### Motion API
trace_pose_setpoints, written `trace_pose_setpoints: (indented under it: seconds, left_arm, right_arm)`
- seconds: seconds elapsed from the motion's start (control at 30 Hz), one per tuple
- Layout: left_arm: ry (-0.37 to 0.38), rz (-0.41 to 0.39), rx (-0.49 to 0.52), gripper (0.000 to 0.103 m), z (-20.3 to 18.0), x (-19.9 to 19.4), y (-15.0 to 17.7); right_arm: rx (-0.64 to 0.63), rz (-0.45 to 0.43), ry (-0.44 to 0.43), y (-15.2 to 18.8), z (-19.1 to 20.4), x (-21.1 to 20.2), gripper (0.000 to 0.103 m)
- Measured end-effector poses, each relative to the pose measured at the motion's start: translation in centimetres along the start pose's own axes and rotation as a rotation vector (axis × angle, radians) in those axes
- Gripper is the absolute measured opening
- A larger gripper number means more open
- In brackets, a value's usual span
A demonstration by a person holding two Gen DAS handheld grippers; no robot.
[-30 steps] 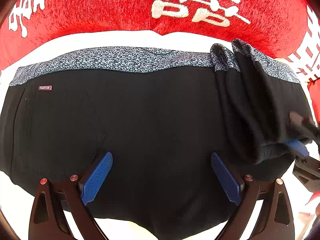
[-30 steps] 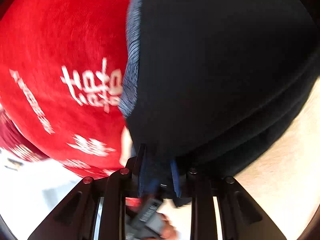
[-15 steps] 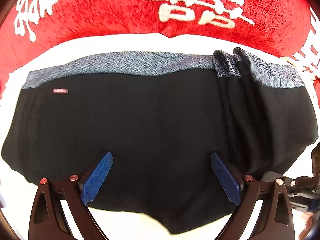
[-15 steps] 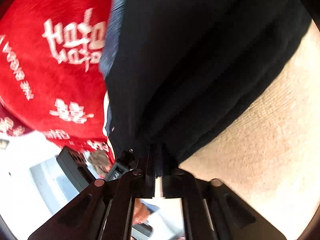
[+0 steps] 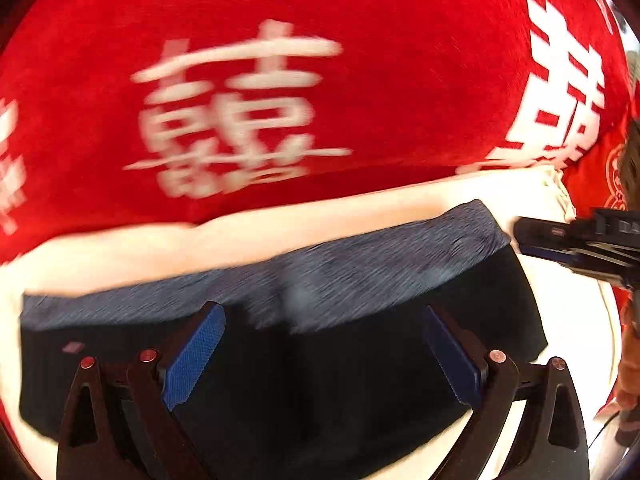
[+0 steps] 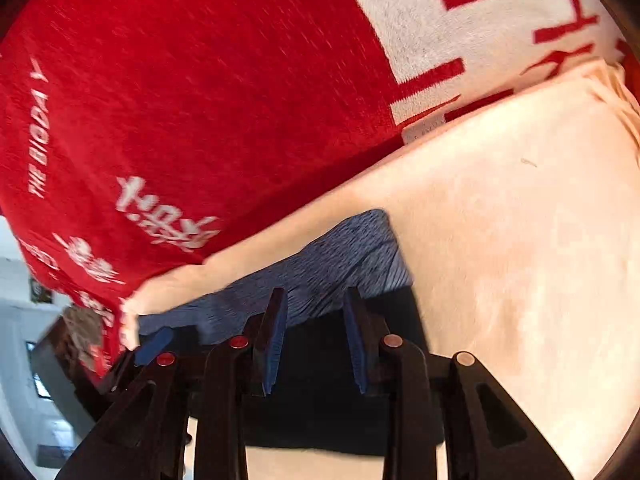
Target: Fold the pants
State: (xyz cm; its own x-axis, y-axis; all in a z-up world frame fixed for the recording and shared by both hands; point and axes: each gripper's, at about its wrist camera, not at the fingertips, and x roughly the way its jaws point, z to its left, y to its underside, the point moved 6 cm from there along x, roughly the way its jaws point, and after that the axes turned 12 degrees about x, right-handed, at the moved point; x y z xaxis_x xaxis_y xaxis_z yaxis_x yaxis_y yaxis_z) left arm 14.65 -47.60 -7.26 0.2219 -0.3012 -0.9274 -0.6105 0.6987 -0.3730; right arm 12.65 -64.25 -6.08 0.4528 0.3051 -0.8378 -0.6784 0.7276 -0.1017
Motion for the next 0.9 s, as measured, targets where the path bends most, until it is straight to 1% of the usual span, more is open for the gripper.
trace_pose_setpoints:
  seconds: [0.03, 0.07, 0.1, 0.13, 0.17, 0.23, 0.27, 0.3, 0.33, 0.37, 0.4, 0.47, 0.53, 0.63, 0.7, 0.73, 0.77, 0.8, 0.83, 0.87, 0.9]
  left_arm:
    - [-0.01, 0.025, -0.001, 0.099, -0.2, 1.2, 0.1]
    - [-0.026, 0.084, -0.009, 0.099, -0.6, 3.0, 0.7]
    - [-0.035, 0.144, -0.019, 0.1, -0.7, 4.5, 1.7]
    - [-0.046, 0.141, -0.039, 0.103, -0.7, 4.9, 2.6]
    - [-0.036, 0.103, -0.062, 0.103, -0.6, 4.3, 3.2]
    - [-0.014, 0.114, -0.06, 0.103, -0.6, 3.7, 4.8]
    - [0.008, 0.124, -0.078, 0.103, -0.5, 3.4, 5.7]
    - [0.044, 0.147, -0.139, 0.103, 0.0, 3.0, 6.7]
    - [0.06, 0.165, -0.198, 0.103, 0.6, 2.5, 7.5]
    - [0.054, 0.18, -0.23, 0.103, 1.0, 2.1, 7.9]
    - [0.024, 0.193, -0.254, 0.103, 1.6, 1.3, 8.4]
    - [-0.058, 0.189, -0.272, 0.103, 2.5, -0.7, 9.1]
    - [-0.101, 0.188, -0.301, 0.103, 3.2, -2.2, 10.0]
    - [-0.149, 0.213, -0.376, 0.103, 4.0, -3.5, 11.9]
    - [-0.174, 0.219, -0.416, 0.103, 4.8, -3.7, 13.4]
    - [-0.184, 0.224, -0.431, 0.103, 5.4, -3.4, 14.4]
    - [-0.19, 0.231, -0.442, 0.103, 5.6, -3.3, 14.9]
    - [-0.192, 0.238, -0.453, 0.103, 5.9, -3.2, 15.4]
    - [-0.191, 0.243, -0.465, 0.103, 6.3, -3.2, 16.1]
    - [-0.188, 0.244, -0.467, 0.103, 6.5, -3.2, 16.5]
    - [-0.187, 0.248, -0.462, 0.103, 6.8, -3.2, 16.9]
  right_arm:
    - [0.004, 0.037, 0.021, 0.1, -0.7, 1.2, 0.032]
    - [0.016, 0.083, 0.055, 1.0, -1.5, 2.7, 0.032]
    - [0.014, 0.081, 0.056, 1.7, -2.3, 2.8, 0.032]
    - [-0.011, 0.04, 0.043, 2.4, -2.3, 2.4, 0.032]
    - [-0.045, 0.034, 0.052, 3.1, -2.2, 2.0, 0.032]
    - [-0.1, 0.04, 0.067, 4.1, -1.8, 1.7, 0.032]
    - [-0.135, 0.052, 0.078, 4.8, -1.7, 1.5, 0.032]
    - [-0.152, 0.062, 0.084, 5.1, -1.7, 1.3, 0.032]
    - [-0.176, 0.077, 0.09, 5.5, -1.5, 1.1, 0.032]
    - [-0.2, 0.102, 0.096, 5.9, -1.2, 0.9, 0.032]
    - [-0.218, 0.13, 0.097, 6.4, -0.8, 0.8, 0.032]
    - [-0.27, 0.168, 0.104, 7.3, 0.3, 0.5, 0.033]
    - [-0.333, 0.185, 0.088, 8.2, 1.4, 0.4, 0.033]
    - [-0.433, 0.204, 0.061, 9.5, 3.9, 0.6, 0.033]
    - [-0.497, 0.211, 0.056, 10.3, 6.0, 2.0, 0.036]
    - [-0.516, 0.208, 0.057, 10.5, 6.8, 2.7, 0.043]
    - [-0.523, 0.208, 0.056, 11.0, 7.6, 3.8, 0.052]
    - [-0.521, 0.218, 0.053, 11.6, 8.3, 5.0, 0.057]
    - [-0.522, 0.246, 0.059, 12.5, 8.5, 6.2, 0.061]
    - [-0.533, 0.283, 0.096, 13.8, 8.2, 7.9, 0.061]
    - [-0.575, 0.246, 0.141, 14.7, 8.1, 8.4, 0.061]
